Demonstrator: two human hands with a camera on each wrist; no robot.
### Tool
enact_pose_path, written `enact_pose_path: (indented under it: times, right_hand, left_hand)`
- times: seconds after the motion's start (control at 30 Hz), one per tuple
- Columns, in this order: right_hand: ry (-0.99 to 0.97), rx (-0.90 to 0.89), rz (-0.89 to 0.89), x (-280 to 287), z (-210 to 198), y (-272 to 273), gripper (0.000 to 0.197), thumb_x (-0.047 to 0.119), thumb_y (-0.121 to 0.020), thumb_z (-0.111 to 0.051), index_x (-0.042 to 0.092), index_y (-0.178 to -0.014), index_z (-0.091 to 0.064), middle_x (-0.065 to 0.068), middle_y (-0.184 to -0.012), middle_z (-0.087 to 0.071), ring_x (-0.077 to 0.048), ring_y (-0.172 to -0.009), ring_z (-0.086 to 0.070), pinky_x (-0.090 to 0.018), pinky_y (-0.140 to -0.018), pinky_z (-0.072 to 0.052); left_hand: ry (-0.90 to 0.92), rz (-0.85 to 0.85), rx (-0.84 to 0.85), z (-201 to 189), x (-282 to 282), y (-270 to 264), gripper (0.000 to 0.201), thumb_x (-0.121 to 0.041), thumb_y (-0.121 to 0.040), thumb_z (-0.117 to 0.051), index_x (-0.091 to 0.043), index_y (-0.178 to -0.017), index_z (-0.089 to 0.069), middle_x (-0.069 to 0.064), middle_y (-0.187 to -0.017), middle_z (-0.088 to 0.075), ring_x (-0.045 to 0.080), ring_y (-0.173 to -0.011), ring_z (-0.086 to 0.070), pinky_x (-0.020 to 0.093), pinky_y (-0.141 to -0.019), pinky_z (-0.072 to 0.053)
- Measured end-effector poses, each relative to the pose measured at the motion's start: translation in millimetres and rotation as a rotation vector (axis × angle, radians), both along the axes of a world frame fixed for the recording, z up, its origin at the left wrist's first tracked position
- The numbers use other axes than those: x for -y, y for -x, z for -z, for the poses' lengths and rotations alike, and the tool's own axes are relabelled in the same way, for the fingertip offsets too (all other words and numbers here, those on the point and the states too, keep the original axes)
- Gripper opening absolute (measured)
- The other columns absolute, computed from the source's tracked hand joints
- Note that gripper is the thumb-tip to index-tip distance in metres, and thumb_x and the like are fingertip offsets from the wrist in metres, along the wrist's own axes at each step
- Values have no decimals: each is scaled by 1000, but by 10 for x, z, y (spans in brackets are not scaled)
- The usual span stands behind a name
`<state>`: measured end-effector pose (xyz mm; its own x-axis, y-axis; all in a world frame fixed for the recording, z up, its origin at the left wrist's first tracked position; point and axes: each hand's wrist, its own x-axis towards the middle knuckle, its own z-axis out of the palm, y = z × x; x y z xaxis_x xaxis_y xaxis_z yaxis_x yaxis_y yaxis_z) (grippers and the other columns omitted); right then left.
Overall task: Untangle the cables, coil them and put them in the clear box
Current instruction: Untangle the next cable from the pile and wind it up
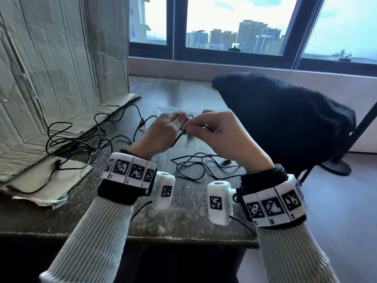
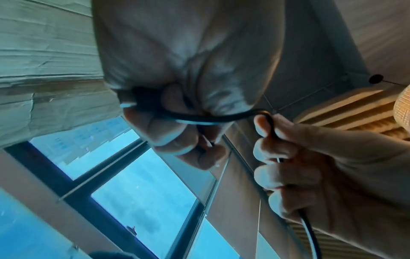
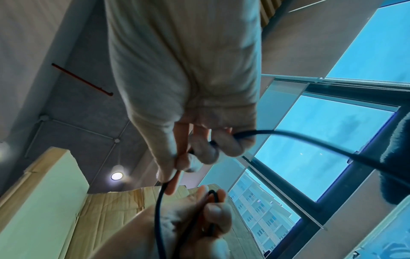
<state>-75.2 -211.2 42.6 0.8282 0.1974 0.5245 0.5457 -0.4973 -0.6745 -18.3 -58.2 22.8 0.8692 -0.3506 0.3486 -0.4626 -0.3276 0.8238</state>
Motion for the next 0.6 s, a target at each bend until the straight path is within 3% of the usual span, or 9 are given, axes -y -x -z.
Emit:
enact_pose_path:
  times: [0.07,0.13,0.17,0.2,0.27,0.37,0.43,0.53,0.6]
  right_hand:
    - [-6,49,14,0,-30,-37,12,14,-82,-73,25,-81,-77,11,-66,-64,-1,-60,-54,-29,-63,-44]
    - [-87,40,51,23,-40,-77,11,17,-78,-77,29,-78,-76,9,-66,-67,-7,-59,-58,-38,-61,-48]
    - [-120,32,73,42,-31,-108,7,19,-76,-78,26,-78,-77,7,-67,-70,-12,-60,-60,-41,-62,-51]
    - [-142,28,98,58,-23,-126,6,18,-74,-80,21,-79,-76,4,-70,-72,-14,-63,-63,-42,-65,-53]
    - [-194,7,118,95,-5,-148,7,13,-75,-80,15,-80,-75,-2,-75,-74,-12,-68,-68,-36,-71,-57]
    - [-275,-51,106,147,-7,-112,4,9,-82,-73,12,-83,-71,-4,-74,-73,-4,-57,-63,-19,-59,-49]
    - [-311,-105,115,197,6,-75,2,12,-85,-71,11,-86,-71,-3,-71,-73,-2,-47,-53,-19,-53,-41]
    - [-336,-171,92,240,59,-17,9,18,-88,-68,10,-90,-72,1,-64,-70,-13,-49,-43,-27,-52,-36]
    - [-346,-193,63,220,119,1,14,17,-92,-62,8,-97,-72,2,-60,-66,-7,-46,-40,-18,-49,-33]
  left_hand:
    - [41,106,-87,32,9,32,43,-31,-104,-28,-15,-78,-58,-3,-66,-56,9,-53,-40,22,-46,-32]
    - [62,186,-165,43,1,59,54,-52,-100,-21,-19,-83,-60,-4,-69,-58,4,-52,-38,17,-42,-27]
    - [85,230,-198,48,-10,69,53,-58,-96,-25,-21,-84,-61,-5,-69,-58,4,-53,-38,16,-42,-26]
    - [111,268,-217,51,-20,74,44,-56,-93,-36,-22,-83,-62,-7,-68,-57,5,-56,-37,16,-41,-26]
    - [110,307,-187,49,-54,74,19,-35,-90,-57,-18,-86,-64,-9,-65,-56,6,-57,-37,14,-42,-28]
    - [92,323,-186,75,-91,41,17,-21,-96,-52,-11,-92,-64,-10,-65,-59,3,-53,-40,13,-43,-30]
    - [231,299,-224,91,-126,5,25,-26,-95,-48,-16,-88,-69,-7,-67,-60,5,-55,-43,16,-46,-34]
    - [667,248,-382,22,-167,3,28,-23,-98,-43,-14,-83,-65,-2,-69,-60,9,-62,-52,22,-57,-44]
    - [865,202,-443,-26,-172,-2,30,-21,-102,-35,-12,-84,-57,3,-79,-66,13,-73,-63,31,-67,-54]
